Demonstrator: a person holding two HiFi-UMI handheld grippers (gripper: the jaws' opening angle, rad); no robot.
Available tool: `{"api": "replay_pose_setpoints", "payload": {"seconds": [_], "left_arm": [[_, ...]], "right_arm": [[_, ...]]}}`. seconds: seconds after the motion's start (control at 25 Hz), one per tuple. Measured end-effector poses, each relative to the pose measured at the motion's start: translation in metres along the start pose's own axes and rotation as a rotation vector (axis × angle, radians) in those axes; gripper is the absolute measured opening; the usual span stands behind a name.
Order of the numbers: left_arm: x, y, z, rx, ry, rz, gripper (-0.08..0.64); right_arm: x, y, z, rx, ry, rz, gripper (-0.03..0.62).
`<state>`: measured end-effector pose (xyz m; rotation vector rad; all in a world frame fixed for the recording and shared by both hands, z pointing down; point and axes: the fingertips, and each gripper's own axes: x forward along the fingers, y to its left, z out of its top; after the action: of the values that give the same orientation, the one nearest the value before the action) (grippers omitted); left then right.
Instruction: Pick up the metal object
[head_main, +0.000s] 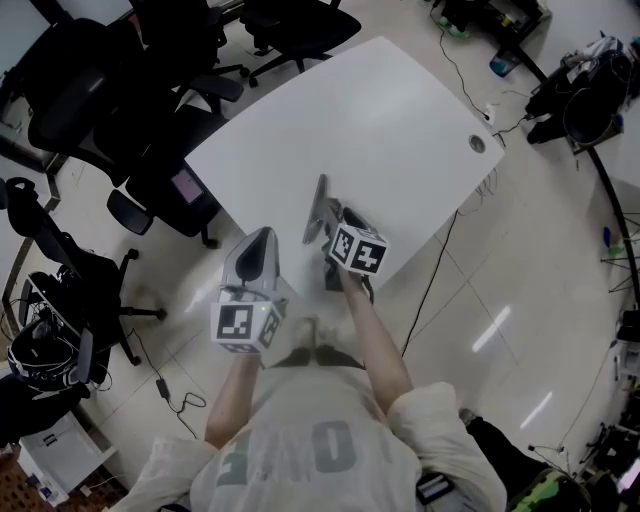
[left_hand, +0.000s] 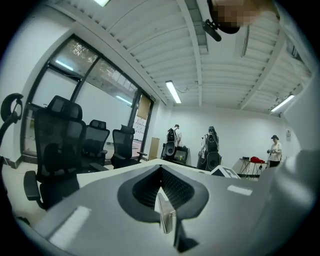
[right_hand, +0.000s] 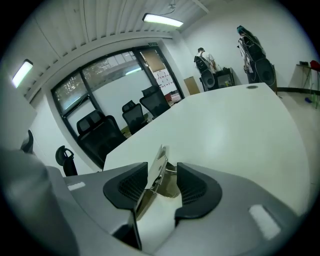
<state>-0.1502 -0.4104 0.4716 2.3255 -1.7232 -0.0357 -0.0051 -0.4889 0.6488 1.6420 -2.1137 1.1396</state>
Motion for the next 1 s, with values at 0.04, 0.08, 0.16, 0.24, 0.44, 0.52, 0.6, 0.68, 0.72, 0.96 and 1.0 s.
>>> {"api": "replay_pose_setpoints", "payload": {"seconds": [0.04,0.08,0.16,0.24,0.44,0.52,0.6,0.68,0.72,0.96,1.0], "left_arm": [[0.001,0.001,0.001,0.006,0.003,0.006,0.001],[0.002,0.002,0.002,0.012,0.002,0.011,0.000],[0.004,0.003,0.006,0.016,-0.004,0.021,0.002],[0.004,0.005,0.007,0.014,-0.009,0.031,0.001],[-0.002,0.013,-0.001,0.004,0.003,0.059,0.001],[-0.003,0.013,-0.002,0.002,0.004,0.065,0.002],[-0.003,0.012,-0.001,0.001,0.000,0.065,0.002],[-0.002,0.012,0.001,-0.001,-0.008,0.062,0.002],[-0.001,0.011,0.002,-0.002,-0.012,0.059,0.002],[0.007,0.004,0.015,-0.005,-0.060,0.030,0.001],[0.009,0.002,0.018,-0.007,-0.070,0.023,0.002]], "right_arm": [[0.002,0.001,-0.002,0.003,0.008,0.002,0.177],[0.003,0.001,-0.004,0.005,0.014,0.006,0.166],[0.006,0.002,-0.006,-0.001,0.027,0.007,0.152],[0.009,0.004,-0.007,-0.018,0.033,0.004,0.122],[0.011,0.010,-0.009,-0.021,0.016,0.013,0.100],[0.009,0.011,-0.007,-0.006,0.000,0.023,0.081],[0.006,0.015,0.000,-0.050,-0.022,0.018,0.052],[0.001,0.019,0.007,-0.130,-0.039,0.004,0.048],[-0.003,0.021,0.011,-0.154,-0.051,-0.001,0.044],[-0.050,0.023,0.053,-0.214,-0.191,-0.008,0.041],[-0.061,0.024,0.061,-0.223,-0.219,-0.007,0.041]]}}
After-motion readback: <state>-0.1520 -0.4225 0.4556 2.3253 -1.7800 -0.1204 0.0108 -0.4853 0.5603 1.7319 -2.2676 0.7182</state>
